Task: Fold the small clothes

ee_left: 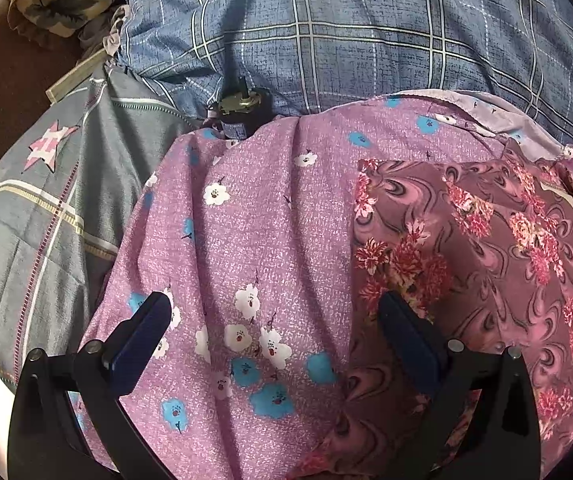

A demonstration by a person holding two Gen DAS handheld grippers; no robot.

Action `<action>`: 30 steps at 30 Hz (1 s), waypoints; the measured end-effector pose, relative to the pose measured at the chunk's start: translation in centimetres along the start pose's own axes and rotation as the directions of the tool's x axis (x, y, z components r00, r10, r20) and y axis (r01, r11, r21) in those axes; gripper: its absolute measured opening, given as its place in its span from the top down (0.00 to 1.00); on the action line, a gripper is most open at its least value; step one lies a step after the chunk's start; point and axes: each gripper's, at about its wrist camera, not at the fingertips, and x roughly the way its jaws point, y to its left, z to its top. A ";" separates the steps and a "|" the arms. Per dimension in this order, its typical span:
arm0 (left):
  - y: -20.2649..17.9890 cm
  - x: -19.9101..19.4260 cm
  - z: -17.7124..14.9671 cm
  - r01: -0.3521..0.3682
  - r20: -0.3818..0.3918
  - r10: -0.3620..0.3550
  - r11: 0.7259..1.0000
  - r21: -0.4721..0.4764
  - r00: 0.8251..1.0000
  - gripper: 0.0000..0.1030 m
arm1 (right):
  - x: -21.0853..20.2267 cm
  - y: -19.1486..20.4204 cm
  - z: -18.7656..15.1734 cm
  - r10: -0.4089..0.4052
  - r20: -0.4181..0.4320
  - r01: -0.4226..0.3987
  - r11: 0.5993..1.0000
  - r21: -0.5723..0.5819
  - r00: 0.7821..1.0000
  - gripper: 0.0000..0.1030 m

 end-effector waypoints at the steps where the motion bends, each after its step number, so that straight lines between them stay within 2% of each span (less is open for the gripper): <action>1: 0.0 -0.2 0.0 -0.002 0.009 0.002 1.000 0.000 1.000 0.00 | -0.4 0.1 -0.1 0.016 0.029 -0.016 1.000 -0.007 0.999 0.87; 4: -0.1 -1.1 0.2 0.005 0.056 -0.004 1.000 -0.003 0.998 0.00 | -1.6 2.3 0.0 0.102 0.106 -0.095 0.993 -0.065 0.989 0.83; 5: -0.2 -1.5 0.3 0.016 0.071 -0.015 1.000 -0.006 0.997 0.00 | -1.7 3.6 0.2 0.130 0.122 -0.118 0.988 -0.098 0.984 0.76; 6: -0.3 -1.8 0.4 0.024 0.084 -0.023 1.000 -0.006 0.996 0.00 | -1.6 4.7 0.1 0.145 0.127 -0.129 0.984 -0.127 0.981 0.69; 9: -1.2 -2.8 0.5 0.028 0.127 -0.030 0.999 0.020 0.991 0.00 | 0.7 8.1 0.1 0.163 0.101 -0.140 0.968 -0.208 0.981 0.64; 11: -2.4 -2.6 0.5 0.030 0.114 -0.038 0.997 0.072 0.993 0.00 | 4.0 9.5 0.1 0.137 0.018 -0.130 0.966 -0.225 0.990 0.65; 13: -3.6 -1.6 0.2 0.036 0.053 -0.043 0.992 0.124 0.998 0.00 | 7.2 9.7 -0.2 0.072 -0.082 -0.090 0.969 -0.231 0.994 0.67; 14: -4.5 -0.4 -0.2 0.027 -0.008 -0.026 0.985 0.173 1.000 0.00 | 7.1 10.1 -0.5 0.074 -0.037 -0.081 0.964 -0.253 0.997 0.68; 15: -4.7 -0.1 -0.4 0.020 -0.005 -0.020 0.982 0.187 1.000 0.00 | 6.8 10.4 -0.6 0.064 -0.031 -0.070 0.961 -0.267 0.997 0.68; 16: -4.7 -0.4 -0.5 0.016 0.030 -0.022 0.982 0.187 0.999 0.00 | 6.6 10.6 -0.7 0.044 -0.048 -0.056 0.959 -0.279 0.998 0.68; 18: -4.8 -0.6 -0.4 0.007 0.033 -0.014 0.978 0.208 0.999 0.00 | 5.3 10.7 -1.1 0.059 -0.038 -0.067 0.960 -0.271 0.998 0.65; 21: -4.2 -0.1 -0.6 0.044 0.018 -0.048 0.987 0.157 0.999 0.00 | 3.4 10.7 -2.3 0.075 0.008 -0.069 0.949 -0.307 0.997 0.64; 24: -3.0 0.4 -0.9 0.108 -0.001 -0.108 0.992 0.067 0.994 0.00 | 5.5 10.5 -4.0 0.020 -0.078 -0.046 0.936 -0.350 0.997 0.64; 25: -2.5 0.7 -1.0 0.139 -0.007 -0.139 0.990 0.030 0.990 0.00 | 5.0 10.9 -4.4 0.019 -0.025 -0.028 0.917 -0.397 0.999 0.64; 26: -2.5 0.9 -1.2 0.157 -0.008 -0.157 0.988 0.008 0.988 0.00 | 4.8 11.5 -4.7 -0.017 -0.026 0.004 0.899 -0.438 1.000 0.64; 28: -1.9 1.3 -1.6 0.202 -0.013 -0.203 0.979 -0.025 0.979 0.00 | 4.0 11.7 -4.8 -0.032 -0.043 0.010 0.900 -0.436 0.999 0.65; 30: -1.6 1.3 -1.5 0.233 -0.036 -0.233 0.972 -0.023 0.972 0.00 | 2.8 11.4 -4.7 0.002 -0.071 -0.031 0.912 -0.409 0.997 0.65</action>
